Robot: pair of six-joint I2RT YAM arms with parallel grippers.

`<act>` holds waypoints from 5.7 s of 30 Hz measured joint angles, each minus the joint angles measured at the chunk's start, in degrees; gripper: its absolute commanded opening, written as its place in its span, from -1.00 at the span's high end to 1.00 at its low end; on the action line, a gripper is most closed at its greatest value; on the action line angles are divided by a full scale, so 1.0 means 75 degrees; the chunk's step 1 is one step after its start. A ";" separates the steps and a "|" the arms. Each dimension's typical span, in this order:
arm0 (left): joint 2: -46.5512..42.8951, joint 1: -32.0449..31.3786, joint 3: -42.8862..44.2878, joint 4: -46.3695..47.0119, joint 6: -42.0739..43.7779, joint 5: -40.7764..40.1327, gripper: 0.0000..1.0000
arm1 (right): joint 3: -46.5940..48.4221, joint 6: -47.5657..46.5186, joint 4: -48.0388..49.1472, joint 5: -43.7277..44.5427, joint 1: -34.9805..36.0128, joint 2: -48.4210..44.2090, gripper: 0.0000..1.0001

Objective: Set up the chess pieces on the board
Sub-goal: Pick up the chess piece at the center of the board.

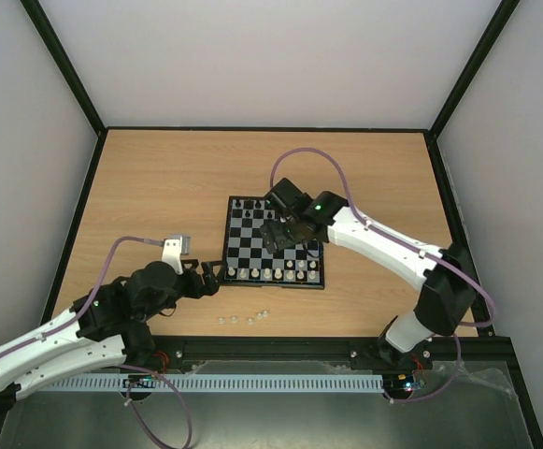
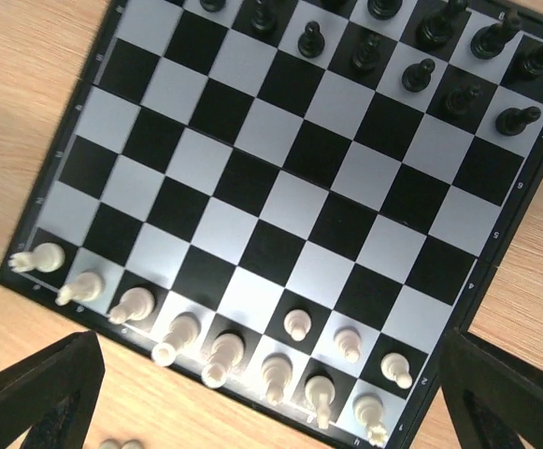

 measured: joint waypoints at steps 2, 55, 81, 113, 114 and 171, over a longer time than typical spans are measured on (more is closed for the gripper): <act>0.0099 0.0000 0.0003 0.0000 0.0003 0.0003 -0.98 | -0.0023 0.0012 0.0003 -0.0055 0.0000 -0.0251 -0.97; 0.2804 0.0420 0.0944 0.1288 0.0548 -0.0493 -0.99 | -0.6414 0.1504 0.4465 -0.3637 0.0399 -0.5890 -0.97; 0.1466 0.0501 0.0312 0.1040 0.0691 0.0216 -0.99 | -0.5330 0.1408 0.3465 -0.3404 0.0507 -0.4797 -0.99; 0.0501 0.0501 -0.0149 0.0525 0.0507 0.0417 -0.98 | -0.2984 0.1373 0.1781 0.0076 0.3066 -0.0061 0.21; 0.0501 0.0501 -0.0149 0.0525 0.0507 0.0417 -0.99 | -0.2984 0.1373 0.1781 0.0076 0.3077 -0.0038 0.22; 0.0495 0.0501 -0.0157 0.0525 0.0513 0.0417 -0.99 | -0.2725 0.1547 0.1964 0.0204 0.3363 0.0761 0.68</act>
